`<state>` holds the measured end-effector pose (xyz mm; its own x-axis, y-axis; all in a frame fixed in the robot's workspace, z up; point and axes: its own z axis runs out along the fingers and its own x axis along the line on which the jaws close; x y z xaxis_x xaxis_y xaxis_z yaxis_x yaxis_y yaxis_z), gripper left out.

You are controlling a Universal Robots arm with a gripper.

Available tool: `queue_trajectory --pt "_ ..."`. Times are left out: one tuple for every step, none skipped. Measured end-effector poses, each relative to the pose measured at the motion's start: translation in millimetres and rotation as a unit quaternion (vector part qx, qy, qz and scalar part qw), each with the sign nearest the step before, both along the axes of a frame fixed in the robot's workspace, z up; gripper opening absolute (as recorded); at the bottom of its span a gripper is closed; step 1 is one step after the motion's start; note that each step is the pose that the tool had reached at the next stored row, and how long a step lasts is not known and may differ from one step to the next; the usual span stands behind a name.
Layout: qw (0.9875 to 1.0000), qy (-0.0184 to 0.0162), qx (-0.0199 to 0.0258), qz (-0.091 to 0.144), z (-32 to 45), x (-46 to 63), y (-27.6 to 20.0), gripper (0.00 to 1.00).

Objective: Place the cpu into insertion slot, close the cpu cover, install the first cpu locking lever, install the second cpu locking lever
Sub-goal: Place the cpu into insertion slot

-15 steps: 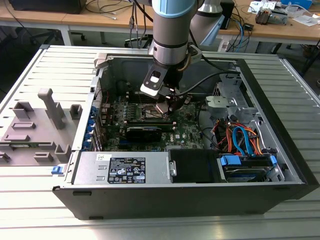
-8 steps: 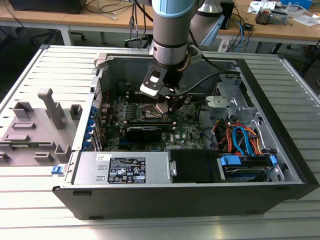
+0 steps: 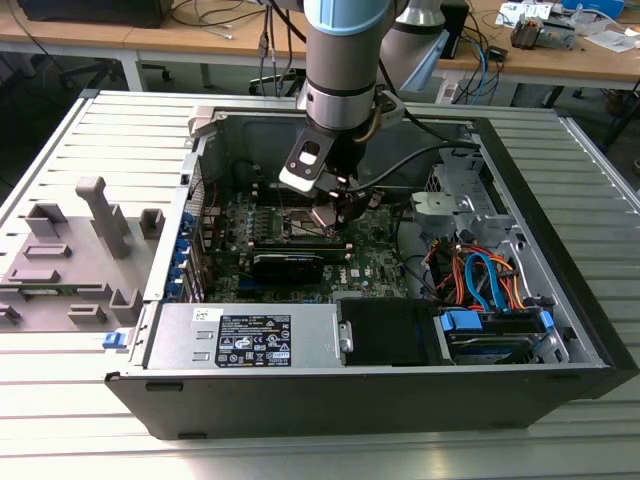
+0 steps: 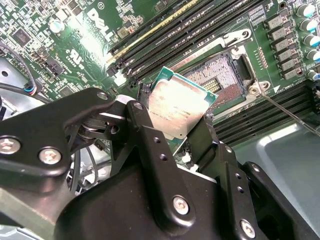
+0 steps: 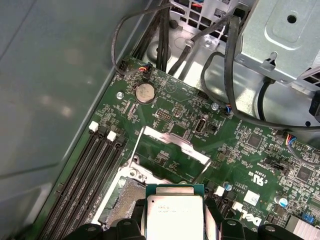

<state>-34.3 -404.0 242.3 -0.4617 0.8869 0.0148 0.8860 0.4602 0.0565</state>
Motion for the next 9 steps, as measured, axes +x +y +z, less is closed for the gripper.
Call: queue_trajectory --pt "1.0 0.0 0.0 -0.001 0.0 0.0 0.0 0.55" --pt "1.0 0.0 0.0 -0.002 0.0 0.0 0.0 0.55" --pt "1.0 0.0 0.0 -0.003 0.0 0.0 0.0 0.55" --pt "1.0 0.0 0.0 -0.004 0.0 0.0 0.0 0.55" --pt "1.0 0.0 0.0 -0.005 0.0 0.0 0.0 0.55" --pt "1.0 0.0 0.0 -0.006 0.0 0.0 0.0 0.55" --pt "1.0 0.0 0.0 -0.008 0.0 0.0 0.0 0.55" --pt "1.0 0.0 0.0 -0.01 0.0 0.0 0.0 0.55" --pt "0.9999 0.0 0.0 -0.012 0.0 0.0 0.0 0.55"
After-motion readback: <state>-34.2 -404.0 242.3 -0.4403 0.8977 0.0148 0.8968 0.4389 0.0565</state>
